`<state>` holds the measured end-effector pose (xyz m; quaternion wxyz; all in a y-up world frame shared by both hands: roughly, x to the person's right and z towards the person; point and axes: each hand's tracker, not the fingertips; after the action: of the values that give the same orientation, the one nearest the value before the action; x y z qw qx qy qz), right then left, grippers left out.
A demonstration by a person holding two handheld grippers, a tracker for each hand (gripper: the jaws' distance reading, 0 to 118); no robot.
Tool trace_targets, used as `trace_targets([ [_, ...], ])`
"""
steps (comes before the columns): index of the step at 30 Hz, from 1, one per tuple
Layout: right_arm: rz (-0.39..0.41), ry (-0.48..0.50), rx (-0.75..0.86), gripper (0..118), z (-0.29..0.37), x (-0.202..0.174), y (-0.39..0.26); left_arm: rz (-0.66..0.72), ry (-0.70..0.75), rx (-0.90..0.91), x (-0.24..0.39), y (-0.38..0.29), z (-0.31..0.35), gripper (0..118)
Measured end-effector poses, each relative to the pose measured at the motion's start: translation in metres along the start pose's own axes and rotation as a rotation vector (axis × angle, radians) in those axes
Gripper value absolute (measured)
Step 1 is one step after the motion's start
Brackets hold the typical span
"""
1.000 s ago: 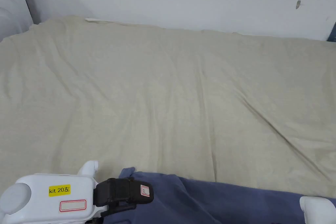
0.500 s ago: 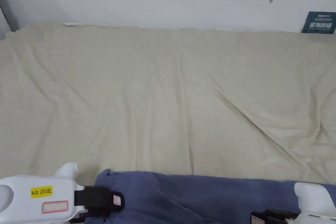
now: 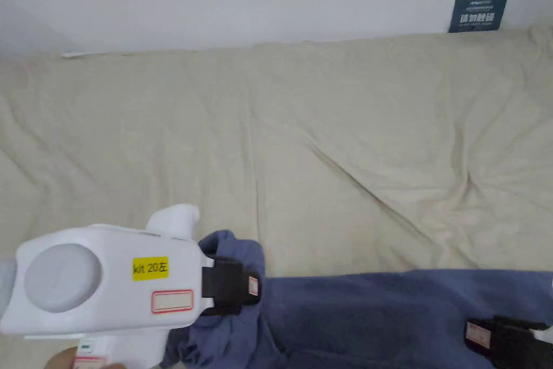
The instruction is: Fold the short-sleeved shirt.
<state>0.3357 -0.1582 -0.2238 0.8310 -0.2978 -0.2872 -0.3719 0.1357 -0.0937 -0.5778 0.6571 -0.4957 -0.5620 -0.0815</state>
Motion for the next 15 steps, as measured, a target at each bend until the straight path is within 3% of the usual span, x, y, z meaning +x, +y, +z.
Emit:
trace_targets([
  [2,-0.01,-0.005,0.015,0,0.009,0.014,0.002,0.03,-0.06,-0.072,0.024,0.005,-0.034,10],
  [5,-0.03,-0.007,0.036,0,0.02,0.028,0.002,-0.037,-0.022,-0.146,0.047,0.01,-0.08,10],
  [8,-0.06,-0.011,0.05,0,0.028,0.042,0.0,0.001,-0.014,-0.185,0.058,0.014,-0.119,10],
  [13,-0.105,-0.012,0.053,0,0.026,0.061,-0.003,0.0,-0.035,-0.227,0.082,0.017,-0.14,10],
  [15,-0.12,-0.013,0.051,0,0.024,0.064,-0.004,-0.006,-0.059,-0.254,0.085,0.017,-0.147,16],
])
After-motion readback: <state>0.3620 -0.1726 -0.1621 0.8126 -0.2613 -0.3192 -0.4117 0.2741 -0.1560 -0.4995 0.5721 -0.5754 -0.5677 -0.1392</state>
